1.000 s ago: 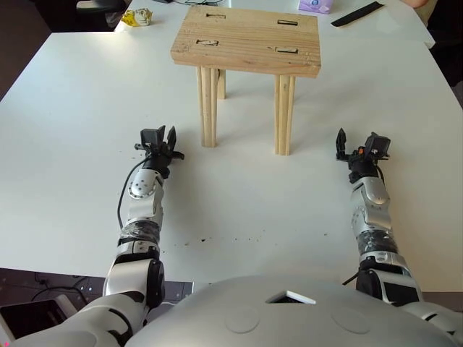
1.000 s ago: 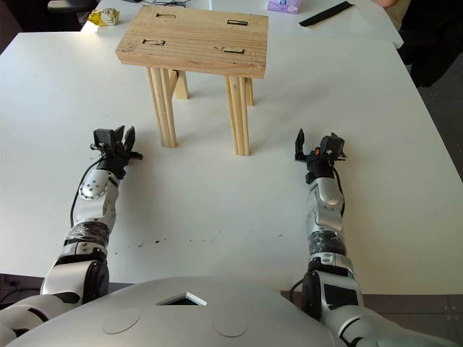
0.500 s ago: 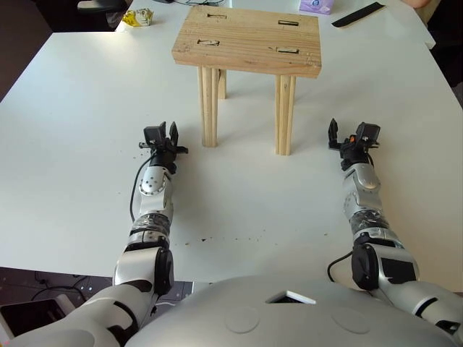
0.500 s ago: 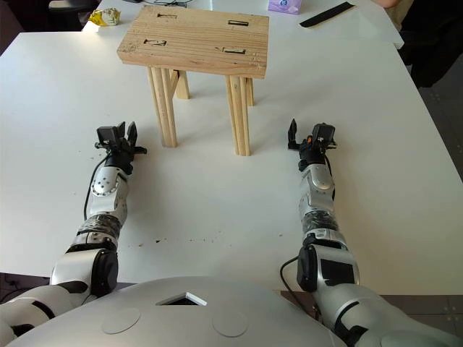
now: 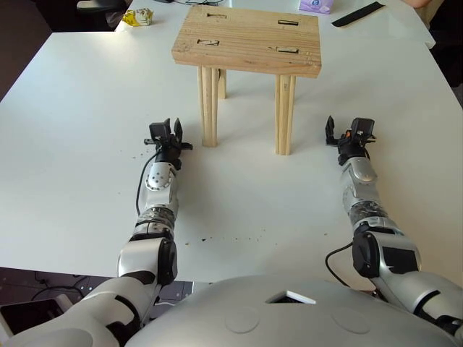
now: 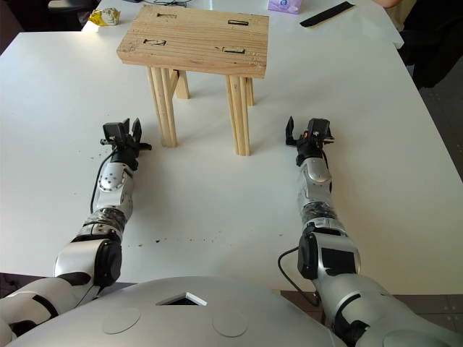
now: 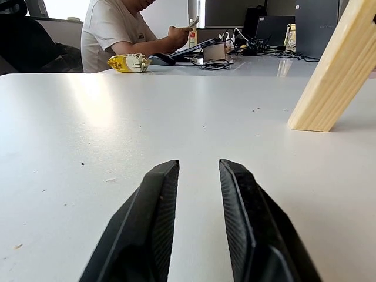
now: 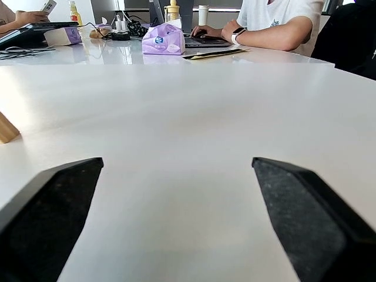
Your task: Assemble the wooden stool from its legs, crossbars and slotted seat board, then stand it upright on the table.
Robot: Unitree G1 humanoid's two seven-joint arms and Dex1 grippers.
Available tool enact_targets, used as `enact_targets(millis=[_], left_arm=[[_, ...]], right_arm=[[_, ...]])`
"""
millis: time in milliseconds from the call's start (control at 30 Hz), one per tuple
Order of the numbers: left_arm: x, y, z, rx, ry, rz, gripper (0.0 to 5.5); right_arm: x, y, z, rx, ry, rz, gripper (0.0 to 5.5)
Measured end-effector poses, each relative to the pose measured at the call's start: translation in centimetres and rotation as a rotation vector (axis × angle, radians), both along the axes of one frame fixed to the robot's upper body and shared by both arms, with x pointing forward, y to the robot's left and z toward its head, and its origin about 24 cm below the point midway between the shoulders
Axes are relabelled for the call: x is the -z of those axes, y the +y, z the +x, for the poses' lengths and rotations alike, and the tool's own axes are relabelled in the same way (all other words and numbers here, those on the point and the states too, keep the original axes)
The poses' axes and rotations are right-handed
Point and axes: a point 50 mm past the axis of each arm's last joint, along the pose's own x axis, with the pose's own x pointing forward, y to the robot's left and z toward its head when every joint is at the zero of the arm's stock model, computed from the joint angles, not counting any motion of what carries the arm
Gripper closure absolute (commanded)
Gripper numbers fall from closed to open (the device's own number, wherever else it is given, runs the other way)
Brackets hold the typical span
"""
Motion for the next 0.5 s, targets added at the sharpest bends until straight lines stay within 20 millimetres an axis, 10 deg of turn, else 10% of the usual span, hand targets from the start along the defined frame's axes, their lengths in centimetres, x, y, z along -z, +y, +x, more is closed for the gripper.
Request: enact_targets(millis=[500], left_arm=[[-0.6,-0.7,2.0,0.020,0.037,-0.019,4.23]], right_arm=[[-0.1,0.6,0.9,0.049,0.002,0.011,0.82]])
